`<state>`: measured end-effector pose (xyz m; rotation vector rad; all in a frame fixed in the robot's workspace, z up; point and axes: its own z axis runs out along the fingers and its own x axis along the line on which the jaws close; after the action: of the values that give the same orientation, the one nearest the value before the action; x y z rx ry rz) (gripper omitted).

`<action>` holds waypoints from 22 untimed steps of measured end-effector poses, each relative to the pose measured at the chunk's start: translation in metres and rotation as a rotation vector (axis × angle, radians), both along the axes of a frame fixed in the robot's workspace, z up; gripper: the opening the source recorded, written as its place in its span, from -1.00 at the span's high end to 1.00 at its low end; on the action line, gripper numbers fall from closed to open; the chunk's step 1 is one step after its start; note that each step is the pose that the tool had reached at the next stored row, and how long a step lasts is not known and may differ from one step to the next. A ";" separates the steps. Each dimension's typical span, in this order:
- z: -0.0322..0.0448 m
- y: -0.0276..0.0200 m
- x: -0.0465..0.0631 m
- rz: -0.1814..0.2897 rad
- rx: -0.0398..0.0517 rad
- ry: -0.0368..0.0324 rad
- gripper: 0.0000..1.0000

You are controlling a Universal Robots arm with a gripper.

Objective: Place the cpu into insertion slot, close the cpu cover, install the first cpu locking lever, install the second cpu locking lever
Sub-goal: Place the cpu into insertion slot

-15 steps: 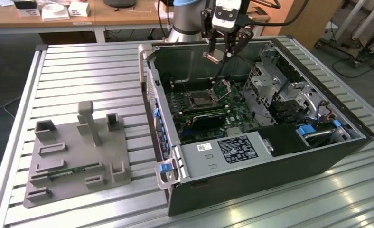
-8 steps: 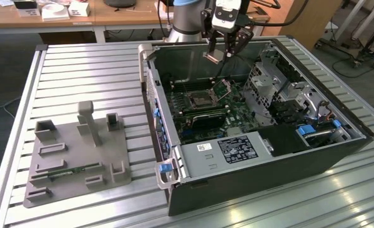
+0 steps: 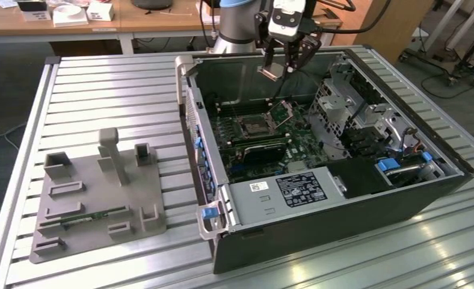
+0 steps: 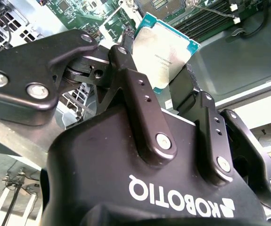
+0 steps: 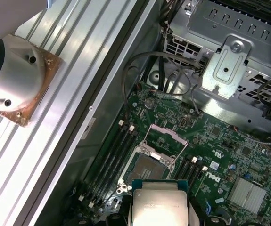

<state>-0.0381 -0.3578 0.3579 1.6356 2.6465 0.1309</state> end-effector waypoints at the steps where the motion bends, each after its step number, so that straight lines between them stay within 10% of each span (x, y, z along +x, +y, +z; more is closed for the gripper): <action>1: -0.0001 0.0000 0.000 -0.002 0.0000 0.0000 -0.08; 22: -0.0035 0.0002 0.000 -0.065 0.0000 0.0000 -0.08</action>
<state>-0.0382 -0.3576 0.3543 1.7187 2.5901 0.1294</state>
